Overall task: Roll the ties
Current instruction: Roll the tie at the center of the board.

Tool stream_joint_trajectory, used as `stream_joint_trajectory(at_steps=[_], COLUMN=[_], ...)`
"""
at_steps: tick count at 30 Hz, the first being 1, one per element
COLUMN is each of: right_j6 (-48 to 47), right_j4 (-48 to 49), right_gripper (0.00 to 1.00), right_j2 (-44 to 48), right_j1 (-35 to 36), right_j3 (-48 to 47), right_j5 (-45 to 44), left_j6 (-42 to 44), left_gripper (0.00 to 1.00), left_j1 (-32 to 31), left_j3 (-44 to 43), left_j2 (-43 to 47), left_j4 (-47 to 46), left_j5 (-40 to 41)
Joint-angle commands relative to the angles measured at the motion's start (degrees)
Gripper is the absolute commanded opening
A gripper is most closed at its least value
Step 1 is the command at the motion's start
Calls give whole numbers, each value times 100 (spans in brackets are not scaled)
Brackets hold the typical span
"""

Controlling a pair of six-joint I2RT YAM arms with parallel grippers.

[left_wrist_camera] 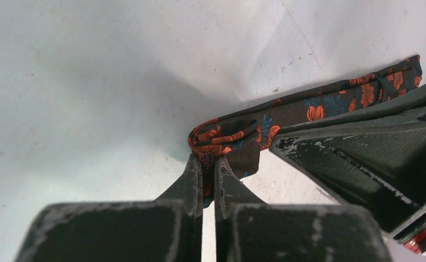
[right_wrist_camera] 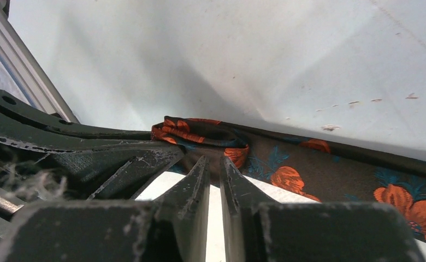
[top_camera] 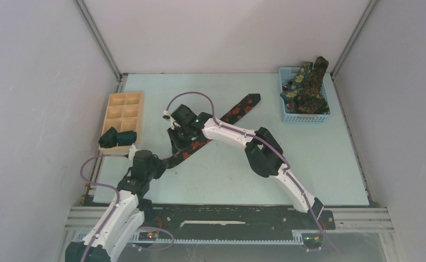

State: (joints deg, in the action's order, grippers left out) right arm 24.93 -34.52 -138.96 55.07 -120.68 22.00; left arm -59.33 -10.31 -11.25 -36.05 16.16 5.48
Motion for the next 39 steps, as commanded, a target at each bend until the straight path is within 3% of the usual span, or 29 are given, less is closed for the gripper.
stream_joint_trajectory(at_steps=[1, 39], right_j6=[-51, 233], right_j4=[29, 358], right_gripper=[14, 8], right_j2=[149, -307], right_j1=[145, 272], right_j3=[60, 107], right_j5=[-82, 106], left_j6=[73, -19], left_gripper=[0, 0], left_j1=[37, 37], left_j3=[-296, -958], left_j2=[37, 135], left_j4=[319, 632], left_j5=[147, -60])
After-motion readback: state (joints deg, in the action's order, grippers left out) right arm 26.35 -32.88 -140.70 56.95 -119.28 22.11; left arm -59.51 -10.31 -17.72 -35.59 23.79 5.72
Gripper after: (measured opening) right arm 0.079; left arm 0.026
